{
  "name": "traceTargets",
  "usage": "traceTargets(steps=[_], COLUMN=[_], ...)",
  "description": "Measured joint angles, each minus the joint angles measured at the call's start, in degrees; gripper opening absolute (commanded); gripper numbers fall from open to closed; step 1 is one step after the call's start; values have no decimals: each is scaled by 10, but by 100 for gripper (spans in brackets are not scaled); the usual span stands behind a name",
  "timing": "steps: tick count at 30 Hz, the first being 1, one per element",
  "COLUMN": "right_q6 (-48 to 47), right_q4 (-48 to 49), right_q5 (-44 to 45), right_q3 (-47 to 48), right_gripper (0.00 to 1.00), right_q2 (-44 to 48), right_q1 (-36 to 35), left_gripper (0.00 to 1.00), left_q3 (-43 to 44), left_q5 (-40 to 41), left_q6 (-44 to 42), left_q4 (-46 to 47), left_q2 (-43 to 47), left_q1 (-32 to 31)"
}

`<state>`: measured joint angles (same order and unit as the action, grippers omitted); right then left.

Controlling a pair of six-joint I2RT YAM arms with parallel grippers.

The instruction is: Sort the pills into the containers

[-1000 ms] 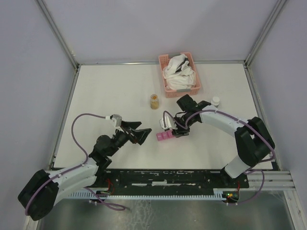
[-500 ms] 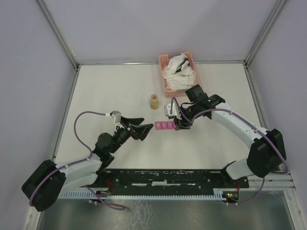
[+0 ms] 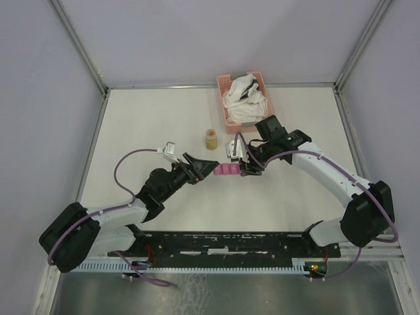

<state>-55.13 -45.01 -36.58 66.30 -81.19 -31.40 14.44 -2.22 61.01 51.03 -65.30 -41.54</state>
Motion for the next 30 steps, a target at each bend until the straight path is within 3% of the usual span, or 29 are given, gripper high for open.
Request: traceTargets(steps=[6,11,14,22,28,30], right_q6=[-5,-7,-8,-13,-13,-13], right_q4=[4,6,9,12,17,17], right_q5=[19,29,32,36,36,36], right_q3=[0,0,-1,-7,-7,-7], right_gripper=[36,36,36,36,36,36], right_q2=[0,0,0,0,0,0], right_q1=[-12,-24,-28,-33,-37,-38], left_gripper=[97,81,76,73,62,51], left_q3=[32,60,62,74,86,86], left_q5=[4,-1,-14,-40,-50,-55], left_q6=[26,46,65,83,91,94], left_q4=[-38,-46,-31,11,43,55], left_q2=[-20,-78,-122,-162,-176,-188], left_q1=[-17,-26,-29,-42,-52,-53])
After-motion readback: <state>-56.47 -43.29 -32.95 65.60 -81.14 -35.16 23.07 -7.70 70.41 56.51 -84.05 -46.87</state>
